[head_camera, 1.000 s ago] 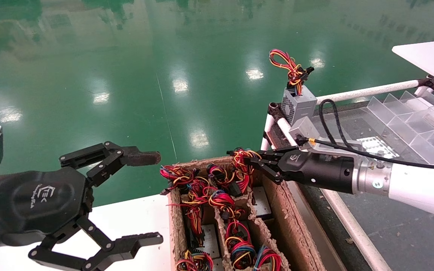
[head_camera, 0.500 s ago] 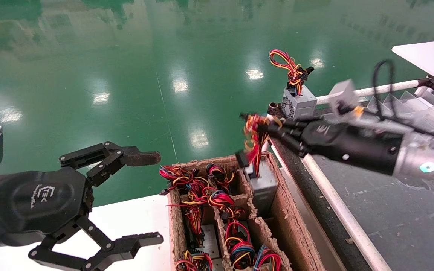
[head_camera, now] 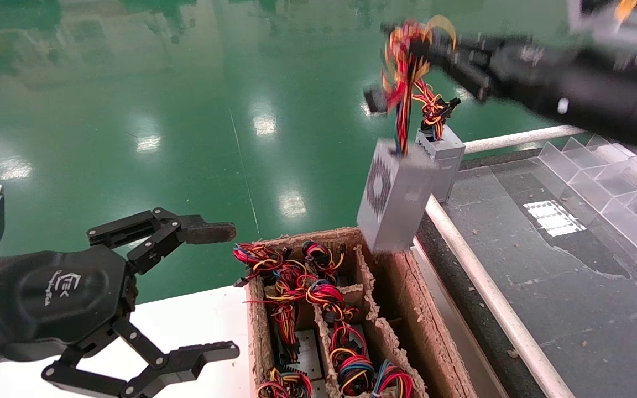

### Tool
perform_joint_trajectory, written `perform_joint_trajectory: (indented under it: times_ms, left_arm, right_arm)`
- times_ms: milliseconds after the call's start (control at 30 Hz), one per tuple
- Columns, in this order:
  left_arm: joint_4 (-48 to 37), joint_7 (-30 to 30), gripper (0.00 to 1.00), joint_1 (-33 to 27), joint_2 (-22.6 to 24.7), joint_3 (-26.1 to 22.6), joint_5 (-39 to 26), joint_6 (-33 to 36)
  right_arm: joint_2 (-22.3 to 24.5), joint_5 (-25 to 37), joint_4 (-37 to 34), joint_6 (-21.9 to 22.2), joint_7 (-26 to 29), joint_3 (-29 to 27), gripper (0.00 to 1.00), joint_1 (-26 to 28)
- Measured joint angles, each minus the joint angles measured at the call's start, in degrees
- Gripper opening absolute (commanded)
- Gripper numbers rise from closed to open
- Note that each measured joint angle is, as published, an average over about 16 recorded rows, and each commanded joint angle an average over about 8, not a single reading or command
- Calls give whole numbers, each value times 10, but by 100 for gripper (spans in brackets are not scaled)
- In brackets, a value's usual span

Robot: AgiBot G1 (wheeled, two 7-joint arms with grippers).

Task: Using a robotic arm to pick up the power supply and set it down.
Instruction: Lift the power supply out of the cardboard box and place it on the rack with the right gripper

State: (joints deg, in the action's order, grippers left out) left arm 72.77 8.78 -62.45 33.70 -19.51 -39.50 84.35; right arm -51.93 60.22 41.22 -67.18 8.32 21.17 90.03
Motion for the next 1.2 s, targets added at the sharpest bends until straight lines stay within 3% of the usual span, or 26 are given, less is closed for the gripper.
perform_joint_trajectory:
  times_ms: [367, 667, 933, 1200]
  left_arm:
    - [0, 0, 100, 0, 0, 0, 0, 0]
    - [0, 0, 100, 0, 0, 0, 0, 0]
    - [0, 0, 100, 0, 0, 0, 0, 0]
    - [0, 0, 100, 0, 0, 0, 0, 0]
  right_arm:
    - [-46, 25, -127, 26, -72, 0, 0, 125]
    - [-54, 37, -231, 62, -154, -7, 0, 201]
    - [-35, 39, -308, 96, -214, -15, 0, 233]
    - [-10, 47, -367, 123, -254, -13, 0, 231]
